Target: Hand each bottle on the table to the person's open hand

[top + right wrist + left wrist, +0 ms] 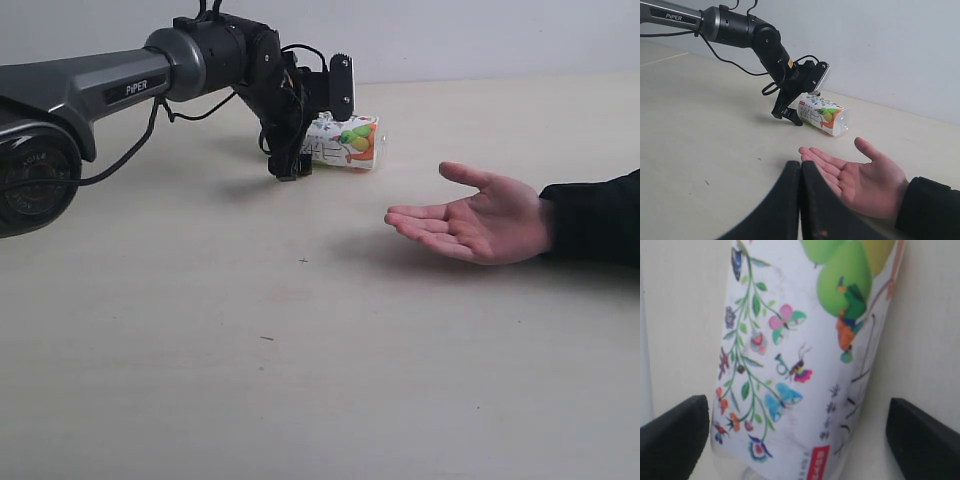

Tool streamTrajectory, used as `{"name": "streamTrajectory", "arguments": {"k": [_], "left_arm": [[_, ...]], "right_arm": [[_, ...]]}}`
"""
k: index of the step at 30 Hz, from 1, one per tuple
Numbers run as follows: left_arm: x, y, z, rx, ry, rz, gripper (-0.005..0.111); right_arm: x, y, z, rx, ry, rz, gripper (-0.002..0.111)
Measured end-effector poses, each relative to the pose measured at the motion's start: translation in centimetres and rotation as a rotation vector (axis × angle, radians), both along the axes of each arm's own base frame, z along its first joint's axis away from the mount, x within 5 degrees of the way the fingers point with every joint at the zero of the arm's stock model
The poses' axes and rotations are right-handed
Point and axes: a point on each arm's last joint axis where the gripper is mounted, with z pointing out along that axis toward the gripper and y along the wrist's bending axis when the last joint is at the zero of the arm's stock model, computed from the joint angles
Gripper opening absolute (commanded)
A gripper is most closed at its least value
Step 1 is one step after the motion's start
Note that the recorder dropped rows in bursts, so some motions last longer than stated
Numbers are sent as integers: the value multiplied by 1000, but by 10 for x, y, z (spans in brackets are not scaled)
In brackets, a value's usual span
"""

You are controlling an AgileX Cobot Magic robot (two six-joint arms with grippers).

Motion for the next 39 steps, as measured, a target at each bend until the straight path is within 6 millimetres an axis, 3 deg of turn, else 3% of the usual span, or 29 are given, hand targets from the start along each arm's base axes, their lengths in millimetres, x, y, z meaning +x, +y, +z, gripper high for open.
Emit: {"name": "streamTrajectory", "arguments": {"k": [7, 9, 12, 17, 29, 39], "left_arm": [[0, 0, 0, 0, 1, 0, 91], [0, 0, 0, 0, 1, 0, 85], [0, 0, 0, 3, 6, 0, 60], [-3, 1, -3, 15, 35, 0, 0], [-6, 0, 6, 1, 63, 34, 0], [-17, 1, 67, -89, 61, 155, 0]], "right_arm": [[0, 0, 0, 0, 0, 0, 0], [0, 0, 0, 0, 0, 0, 0], [0, 0, 0, 0, 0, 0, 0], [0, 0, 0, 0, 0, 0, 0], [0, 0, 0, 0, 0, 0, 0], [0, 0, 0, 0, 0, 0, 0]]}}
